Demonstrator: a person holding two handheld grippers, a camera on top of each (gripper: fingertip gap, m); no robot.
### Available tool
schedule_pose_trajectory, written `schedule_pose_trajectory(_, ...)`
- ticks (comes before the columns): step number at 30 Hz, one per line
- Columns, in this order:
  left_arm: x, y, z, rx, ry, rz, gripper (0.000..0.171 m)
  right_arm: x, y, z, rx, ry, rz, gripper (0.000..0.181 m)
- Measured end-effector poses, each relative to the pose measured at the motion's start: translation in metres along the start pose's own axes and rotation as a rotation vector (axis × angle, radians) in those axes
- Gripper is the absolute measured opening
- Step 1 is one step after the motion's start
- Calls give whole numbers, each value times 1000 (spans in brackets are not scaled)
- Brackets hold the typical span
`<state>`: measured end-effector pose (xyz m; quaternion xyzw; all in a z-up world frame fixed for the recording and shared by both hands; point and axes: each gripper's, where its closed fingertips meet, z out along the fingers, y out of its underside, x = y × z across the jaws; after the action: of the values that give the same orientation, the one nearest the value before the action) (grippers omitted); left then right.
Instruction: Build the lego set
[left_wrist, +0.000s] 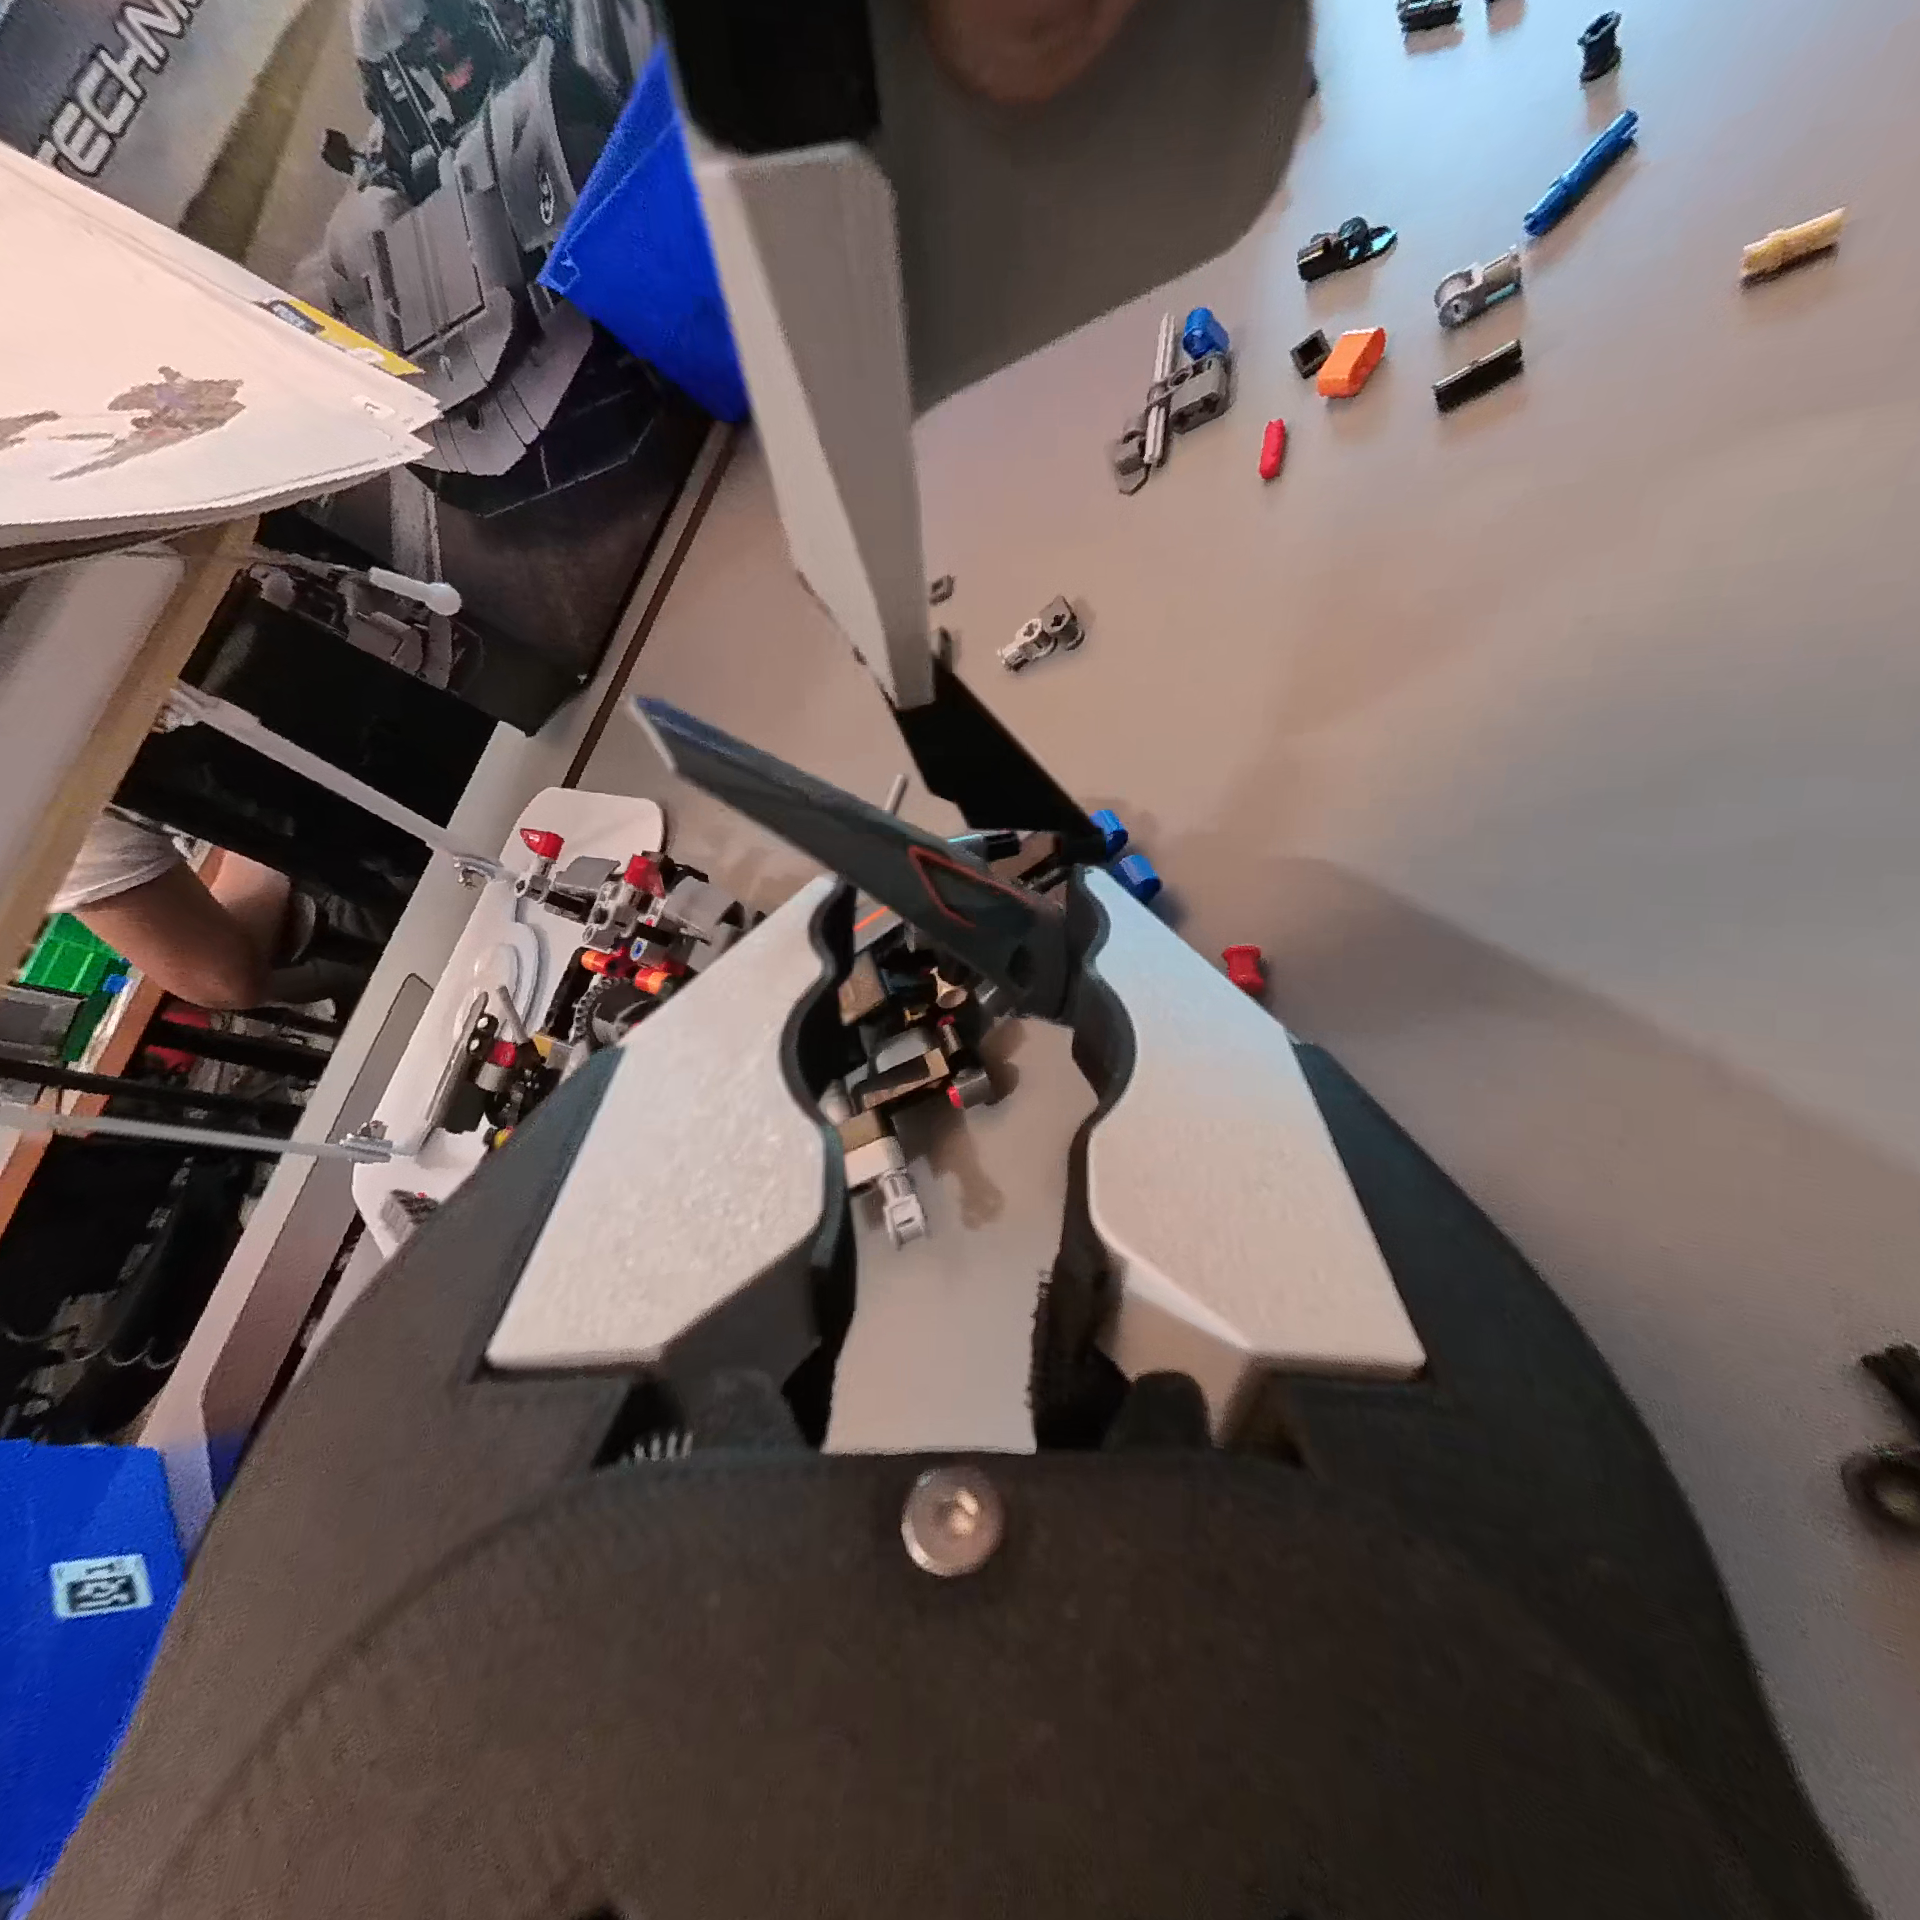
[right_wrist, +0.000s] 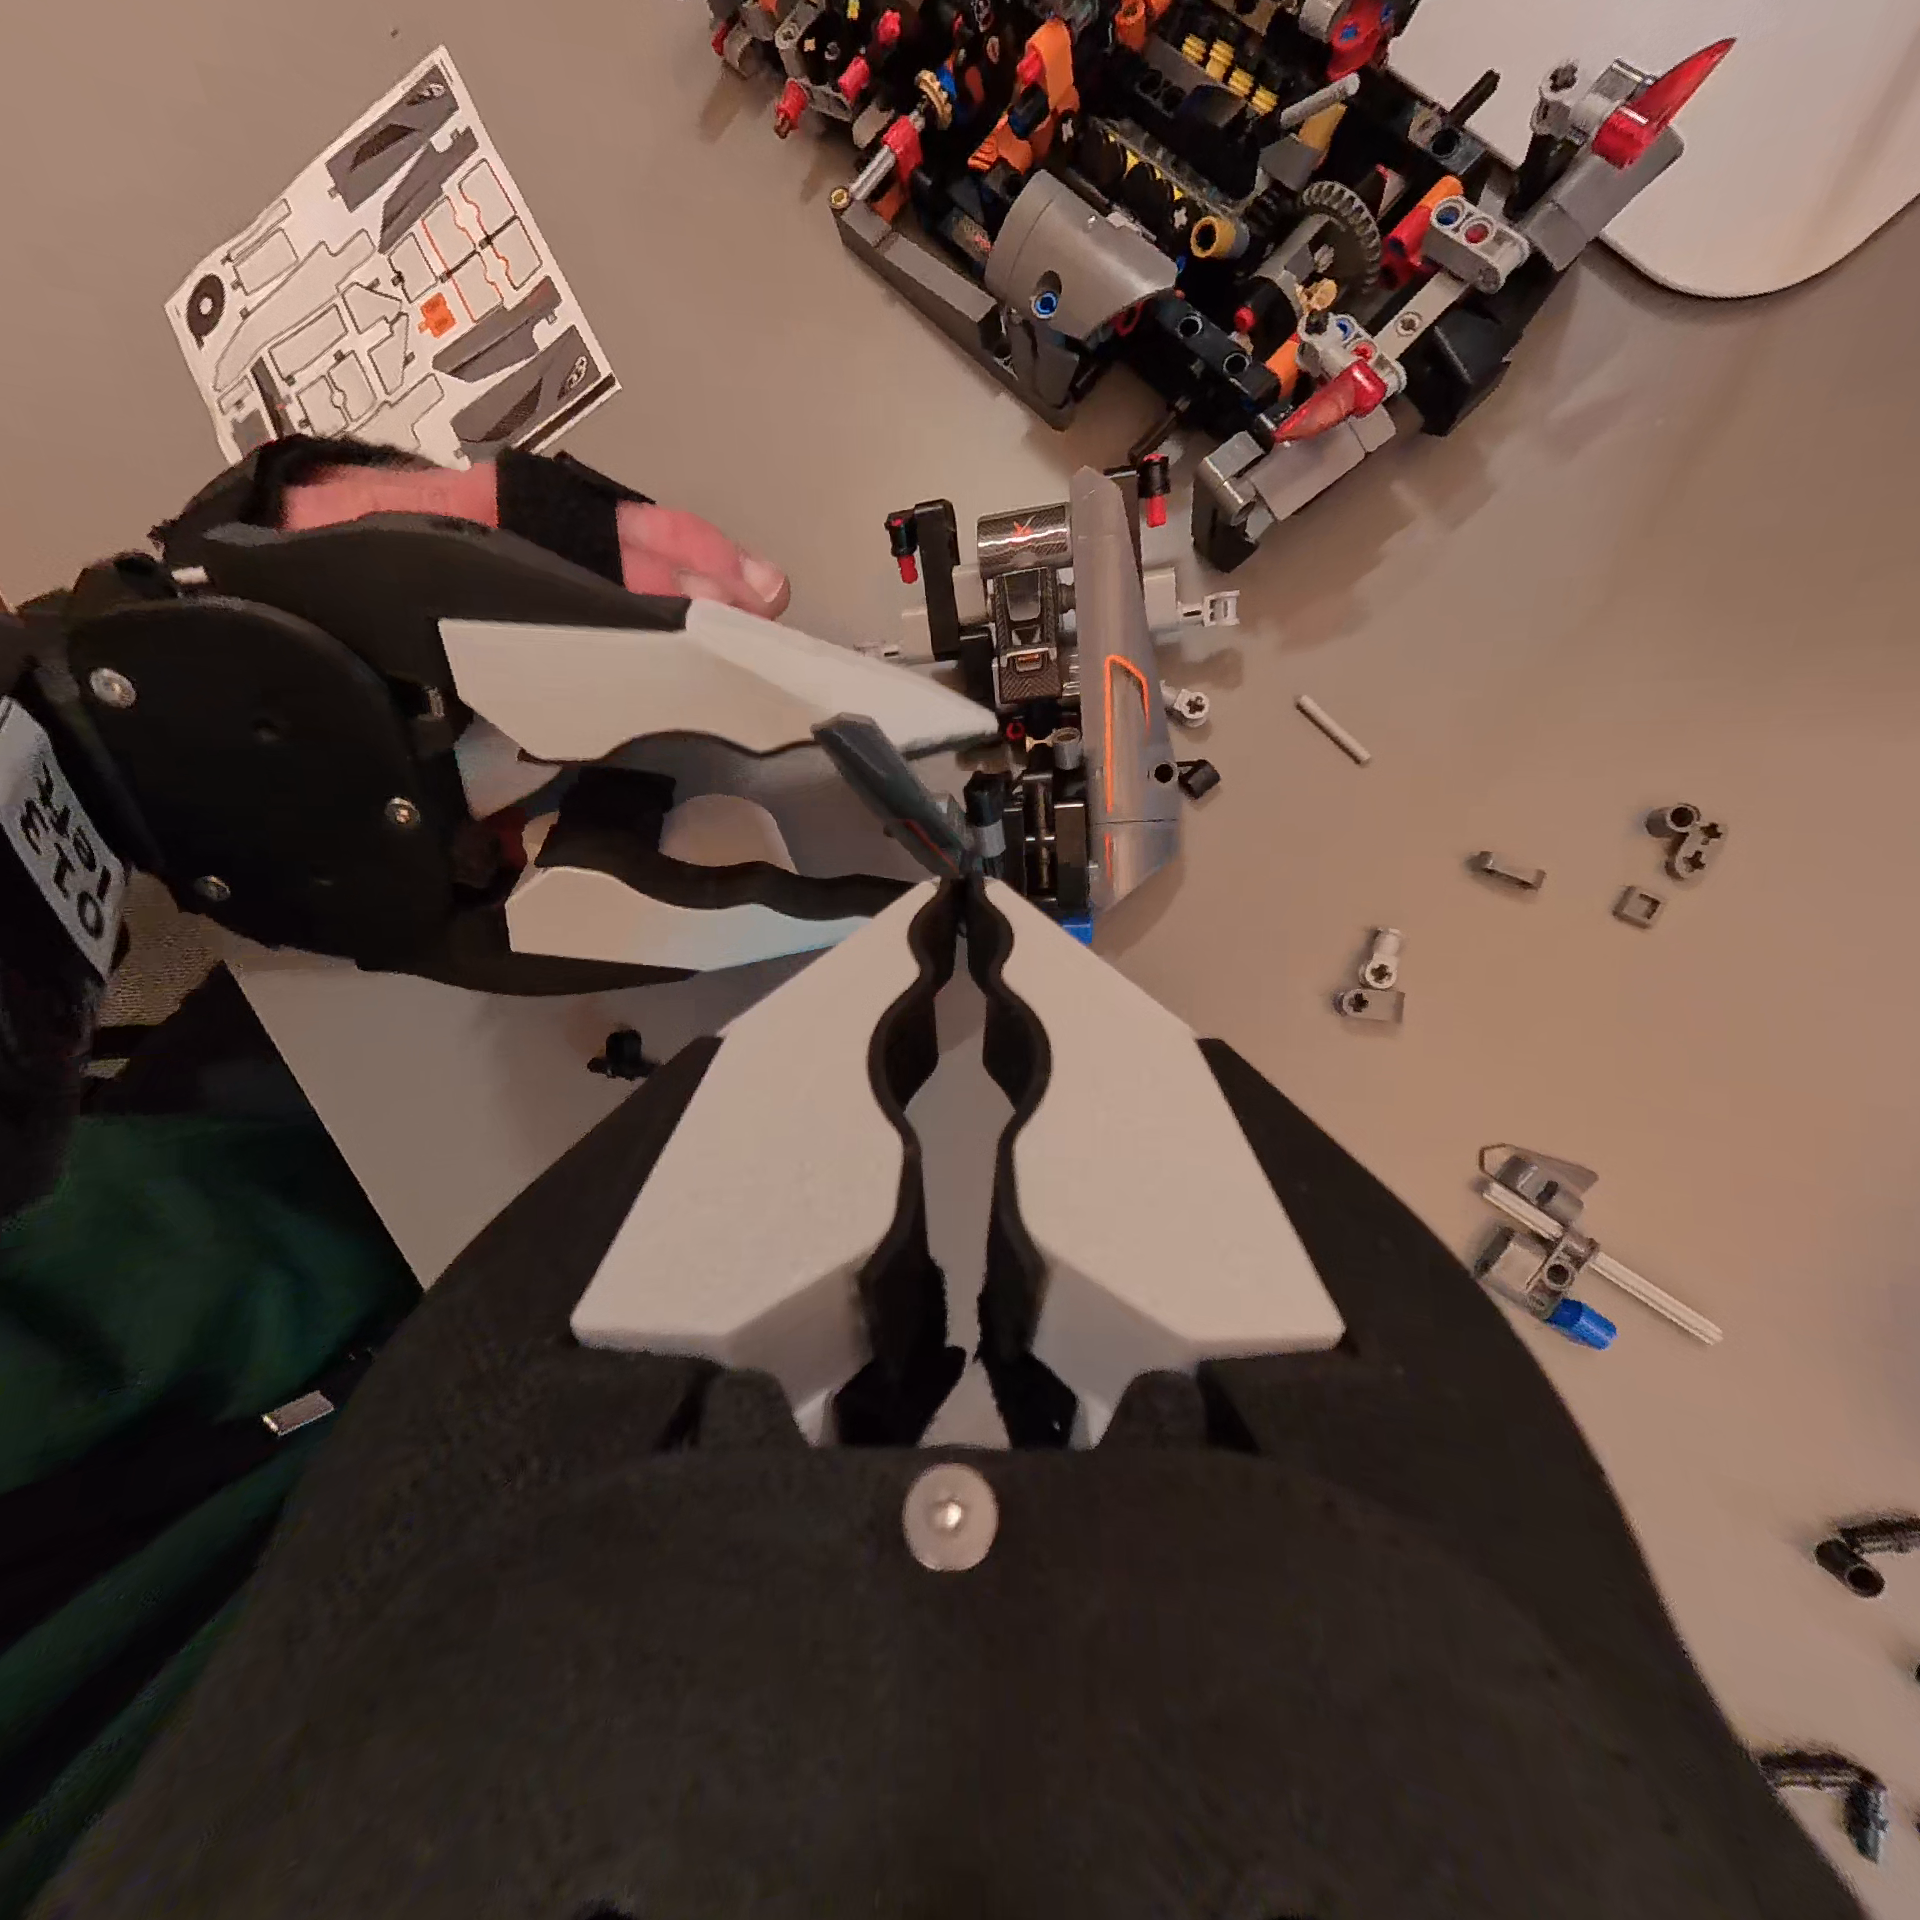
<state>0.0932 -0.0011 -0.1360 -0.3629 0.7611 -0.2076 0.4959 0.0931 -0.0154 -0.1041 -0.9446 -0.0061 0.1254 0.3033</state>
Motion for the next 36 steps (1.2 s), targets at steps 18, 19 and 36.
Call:
schedule_pose_trajectory(18, 22, -66, -70, 272, 366, -243, 9, -68, 10, -46, 13, -193, -305, 0)
schedule_pose_trajectory(19, 22, -67, -72, 283, 388, -258, 5, -69, 10, -47, 21, -202, -305, 1)
schedule_pose_trajectory(36, -4, -93, -95, 588, 669, -691, 0, -74, 14, -43, 256, -236, -270, 5)
